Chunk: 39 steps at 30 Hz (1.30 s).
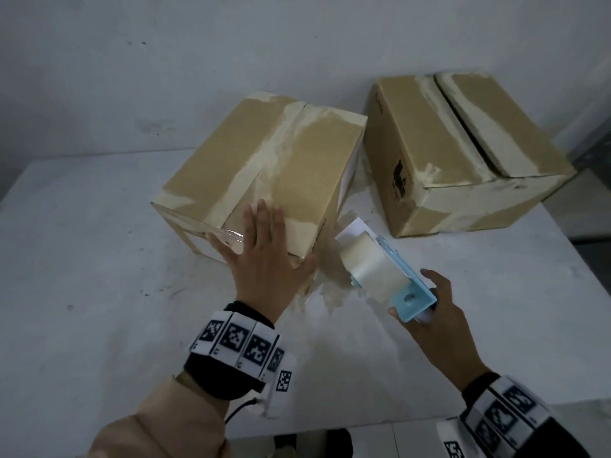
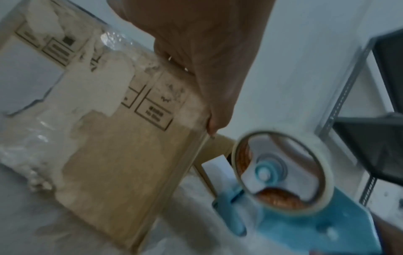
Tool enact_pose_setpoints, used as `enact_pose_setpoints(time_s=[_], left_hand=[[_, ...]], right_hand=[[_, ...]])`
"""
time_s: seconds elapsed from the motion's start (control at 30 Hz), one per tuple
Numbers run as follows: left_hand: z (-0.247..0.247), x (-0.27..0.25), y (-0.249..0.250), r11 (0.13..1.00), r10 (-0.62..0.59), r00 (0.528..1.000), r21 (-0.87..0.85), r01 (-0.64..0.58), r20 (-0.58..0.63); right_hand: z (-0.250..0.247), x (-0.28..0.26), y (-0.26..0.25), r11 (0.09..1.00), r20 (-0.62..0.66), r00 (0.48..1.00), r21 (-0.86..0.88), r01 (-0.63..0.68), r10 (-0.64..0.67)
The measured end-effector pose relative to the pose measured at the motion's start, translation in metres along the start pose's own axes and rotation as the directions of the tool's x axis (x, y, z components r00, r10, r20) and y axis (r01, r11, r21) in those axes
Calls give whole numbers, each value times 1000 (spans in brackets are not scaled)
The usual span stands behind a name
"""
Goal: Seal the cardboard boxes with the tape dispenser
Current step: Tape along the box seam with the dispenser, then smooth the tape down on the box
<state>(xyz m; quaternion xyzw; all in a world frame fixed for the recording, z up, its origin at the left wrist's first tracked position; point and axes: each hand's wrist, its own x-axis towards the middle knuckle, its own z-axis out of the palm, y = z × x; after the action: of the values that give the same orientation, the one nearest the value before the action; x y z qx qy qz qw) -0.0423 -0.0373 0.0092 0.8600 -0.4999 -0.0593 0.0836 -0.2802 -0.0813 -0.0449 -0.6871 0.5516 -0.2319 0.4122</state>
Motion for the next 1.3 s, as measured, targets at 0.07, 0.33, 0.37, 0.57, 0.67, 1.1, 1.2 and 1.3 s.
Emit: enact_pose_setpoints(time_s=[0.07, 0.33, 0.37, 0.57, 0.67, 1.1, 1.2, 1.3], left_hand=[[6, -3, 1, 1000, 18, 1000, 20, -17, -24], [-1, -3, -10, 994, 75, 995, 77, -80, 71], [-2, -4, -12, 993, 90, 994, 71, -94, 69], [-3, 0, 0, 1000, -13, 999, -29, 12, -31], [2, 2, 10, 999, -16, 1000, -37, 15, -24], [-26, -1, -24, 980, 196, 972, -40, -193, 125], [-52, 15, -58, 900, 334, 941, -274, -338, -61], [-62, 42, -96, 894, 344, 922, -240, -379, -177]], right_hand=[[4, -1, -1, 1000, -11, 1000, 22, -11, 11], [20, 10, 17, 981, -80, 997, -196, -7, -9], [23, 12, 20, 974, -87, 995, -227, 19, -39], [36, 21, 31, 866, -12, 988, -484, 127, -152], [38, 22, 33, 826, 12, 982, -539, 164, -188], [13, 11, 3, 782, 112, 981, -592, 196, -161], [26, 20, -43, 822, -24, 915, -449, 349, -402], [48, 28, -97, 820, 23, 855, -272, 504, -518]])
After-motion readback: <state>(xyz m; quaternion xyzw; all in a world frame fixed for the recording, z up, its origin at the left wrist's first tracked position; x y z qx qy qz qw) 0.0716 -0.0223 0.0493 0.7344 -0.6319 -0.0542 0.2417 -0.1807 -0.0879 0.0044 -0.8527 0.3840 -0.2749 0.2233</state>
